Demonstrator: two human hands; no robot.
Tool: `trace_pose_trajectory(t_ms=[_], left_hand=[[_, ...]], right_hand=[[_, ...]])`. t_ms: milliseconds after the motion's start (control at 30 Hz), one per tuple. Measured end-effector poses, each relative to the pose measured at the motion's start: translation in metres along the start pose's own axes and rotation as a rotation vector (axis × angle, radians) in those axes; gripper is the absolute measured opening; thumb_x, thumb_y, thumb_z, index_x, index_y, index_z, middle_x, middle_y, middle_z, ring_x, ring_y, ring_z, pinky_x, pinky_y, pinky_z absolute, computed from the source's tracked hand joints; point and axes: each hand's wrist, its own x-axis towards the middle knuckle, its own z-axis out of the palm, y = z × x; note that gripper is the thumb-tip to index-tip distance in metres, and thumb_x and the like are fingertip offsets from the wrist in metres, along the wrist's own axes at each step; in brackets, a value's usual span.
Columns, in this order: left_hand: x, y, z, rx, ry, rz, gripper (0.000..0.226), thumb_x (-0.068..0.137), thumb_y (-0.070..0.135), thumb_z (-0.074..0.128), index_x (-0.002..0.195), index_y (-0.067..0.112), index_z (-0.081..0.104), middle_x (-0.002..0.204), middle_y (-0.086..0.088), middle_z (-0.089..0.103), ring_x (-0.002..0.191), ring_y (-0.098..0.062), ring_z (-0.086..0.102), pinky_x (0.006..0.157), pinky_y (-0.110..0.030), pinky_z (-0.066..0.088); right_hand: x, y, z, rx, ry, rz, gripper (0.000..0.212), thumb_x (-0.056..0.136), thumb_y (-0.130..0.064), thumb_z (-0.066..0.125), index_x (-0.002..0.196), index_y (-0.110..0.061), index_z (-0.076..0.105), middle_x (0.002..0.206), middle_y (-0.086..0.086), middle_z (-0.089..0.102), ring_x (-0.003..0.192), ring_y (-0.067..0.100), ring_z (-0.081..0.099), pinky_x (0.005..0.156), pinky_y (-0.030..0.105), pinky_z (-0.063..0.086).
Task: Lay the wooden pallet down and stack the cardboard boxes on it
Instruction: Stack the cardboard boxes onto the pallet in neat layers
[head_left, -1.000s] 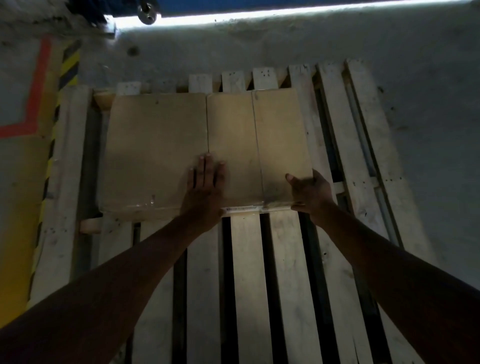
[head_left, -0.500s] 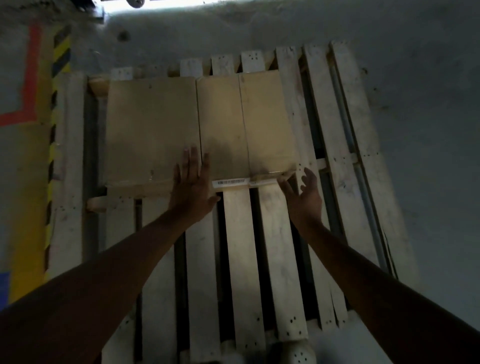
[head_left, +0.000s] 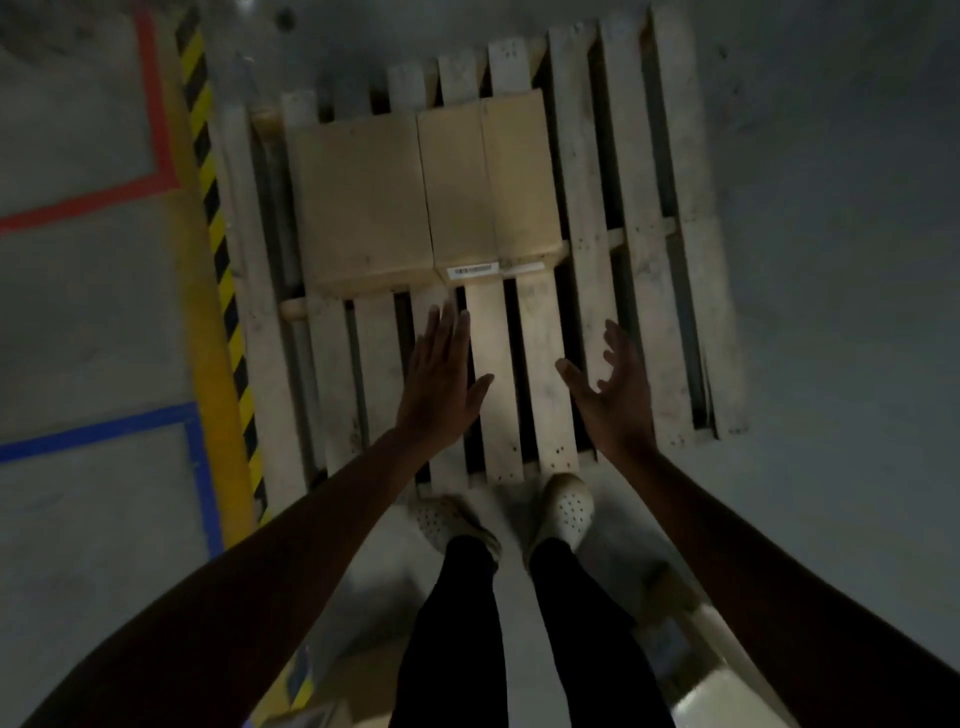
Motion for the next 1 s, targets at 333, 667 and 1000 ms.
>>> trace_pose_trajectory(t_ms=[333, 667, 1000], left_hand=[[-0.136, 0.102, -0.088, -0.088, 0.012, 0.114, 0.077, 0.099, 0.049, 0.037, 0.156, 0.008, 0.005, 0.165, -0.015, 0.004, 0.153, -0.03, 0.001, 0.121, -0.054, 0.02], [-0.192, 0.074, -0.143, -0.225, -0.009, 0.21, 0.082, 0.096, 0.052, 0.047, 0.157, 0.009, 0.013, 0.165, -0.012, 0.011, 0.153, -0.027, 0.006, 0.122, -0.044, 0.019], [-0.234, 0.104, -0.154, -0.244, -0.129, 0.376, 0.07, 0.096, 0.038, 0.059, 0.154, 0.012, 0.028, 0.156, -0.013, 0.033, 0.144, -0.03, 0.028, 0.109, -0.049, 0.041]], right_hand=[[-0.157, -0.054, -0.082, 0.048, 0.072, -0.033, 0.085, 0.087, -0.054, 0.066, 0.154, -0.018, 0.029, 0.157, 0.006, 0.039, 0.139, 0.026, 0.044, 0.108, 0.051, 0.045], [-0.249, -0.076, -0.072, 0.197, 0.249, 0.007, 0.079, 0.088, -0.057, 0.064, 0.151, -0.018, 0.036, 0.153, 0.004, 0.045, 0.135, 0.026, 0.048, 0.107, 0.048, 0.047], [-0.355, -0.054, -0.071, 0.324, 0.419, 0.191, 0.065, 0.091, -0.053, 0.065, 0.145, -0.023, 0.044, 0.15, 0.001, 0.047, 0.129, 0.021, 0.052, 0.101, 0.042, 0.05]])
